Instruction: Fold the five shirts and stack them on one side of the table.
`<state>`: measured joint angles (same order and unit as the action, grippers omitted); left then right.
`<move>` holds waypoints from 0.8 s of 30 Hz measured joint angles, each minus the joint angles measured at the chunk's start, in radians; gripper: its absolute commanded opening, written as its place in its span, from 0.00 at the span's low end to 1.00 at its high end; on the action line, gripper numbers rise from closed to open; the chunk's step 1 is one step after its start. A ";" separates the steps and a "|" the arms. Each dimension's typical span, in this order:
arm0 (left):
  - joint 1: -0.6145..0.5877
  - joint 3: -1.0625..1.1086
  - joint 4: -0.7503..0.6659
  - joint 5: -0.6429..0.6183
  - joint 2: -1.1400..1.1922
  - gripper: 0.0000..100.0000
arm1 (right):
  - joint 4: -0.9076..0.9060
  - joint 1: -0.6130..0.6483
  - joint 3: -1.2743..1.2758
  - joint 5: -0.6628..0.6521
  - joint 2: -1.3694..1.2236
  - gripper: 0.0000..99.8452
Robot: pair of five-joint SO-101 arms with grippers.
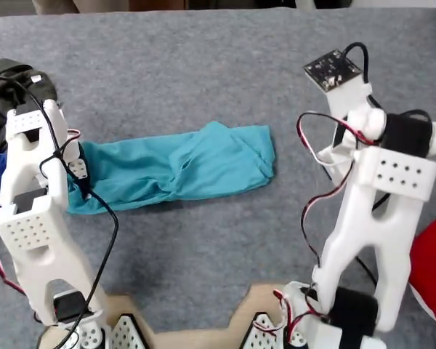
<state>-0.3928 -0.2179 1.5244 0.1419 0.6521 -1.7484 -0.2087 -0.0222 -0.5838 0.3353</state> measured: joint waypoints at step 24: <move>0.034 -0.397 0.224 -0.023 -0.172 0.02 | 0.000 0.000 0.106 -0.025 0.086 0.01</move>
<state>-0.3590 -0.6153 1.7484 0.1189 0.4803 -1.7484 -0.2087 0.0836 -0.6084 0.4212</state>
